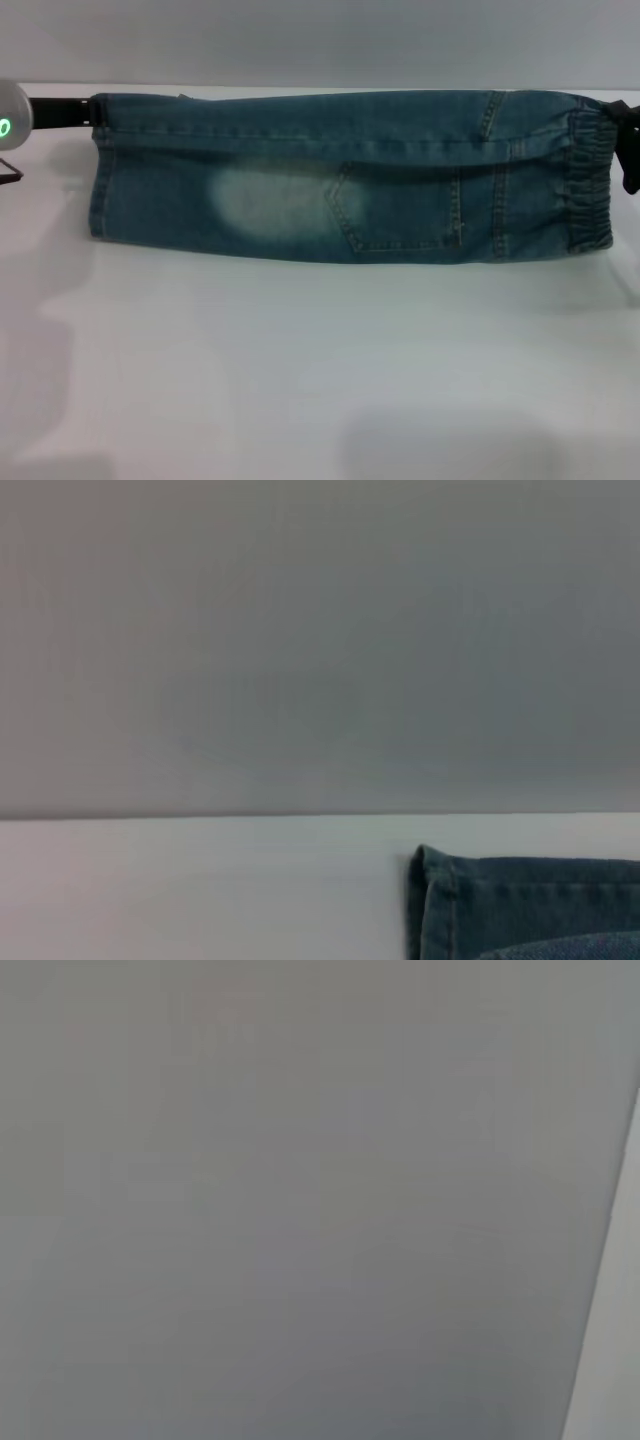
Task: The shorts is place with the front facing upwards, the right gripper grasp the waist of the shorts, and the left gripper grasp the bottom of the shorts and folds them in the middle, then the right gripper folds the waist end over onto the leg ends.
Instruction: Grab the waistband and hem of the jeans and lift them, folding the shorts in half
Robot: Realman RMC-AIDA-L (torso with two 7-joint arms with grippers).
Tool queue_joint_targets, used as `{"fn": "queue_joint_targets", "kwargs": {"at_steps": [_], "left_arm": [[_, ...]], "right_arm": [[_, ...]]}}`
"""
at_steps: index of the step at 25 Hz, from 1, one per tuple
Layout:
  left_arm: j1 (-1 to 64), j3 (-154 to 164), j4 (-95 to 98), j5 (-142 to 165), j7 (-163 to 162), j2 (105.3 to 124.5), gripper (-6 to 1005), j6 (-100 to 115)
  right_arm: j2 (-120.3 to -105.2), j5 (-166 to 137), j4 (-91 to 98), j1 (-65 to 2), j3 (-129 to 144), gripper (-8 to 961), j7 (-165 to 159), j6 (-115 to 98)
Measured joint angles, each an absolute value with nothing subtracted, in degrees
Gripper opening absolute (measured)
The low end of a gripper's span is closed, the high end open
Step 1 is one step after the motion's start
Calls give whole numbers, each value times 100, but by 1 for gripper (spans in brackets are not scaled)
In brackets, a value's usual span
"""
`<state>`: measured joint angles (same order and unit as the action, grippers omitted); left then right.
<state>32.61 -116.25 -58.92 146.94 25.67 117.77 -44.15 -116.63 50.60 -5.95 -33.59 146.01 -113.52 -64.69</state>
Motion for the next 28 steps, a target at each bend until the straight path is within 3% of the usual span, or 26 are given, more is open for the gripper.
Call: {"fn": "queue_joint_targets", "kwargs": {"at_steps": [13, 15, 23, 28], "left_arm": [[4278, -11520, -4515, 14668, 2859, 11774, 67, -3616], [4345, -11511, -4489, 14668, 2894, 11776, 73, -3565], [4304, -11484, -4733, 14481, 2916, 11788, 402, -3839], [4090, -11274, -4935, 14250, 2904, 11793, 579, -4016]], "right_arm": [[-11646, 5106, -611, -3314, 14315, 28, -11315, -6267], [-11637, 5107, -632, -3287, 14317, 107, -11255, -6282], [-11639, 5001, -763, -2982, 14409, 456, -10796, -6744], [-11744, 4723, -865, -2633, 14465, 573, -10744, -6916]]}}
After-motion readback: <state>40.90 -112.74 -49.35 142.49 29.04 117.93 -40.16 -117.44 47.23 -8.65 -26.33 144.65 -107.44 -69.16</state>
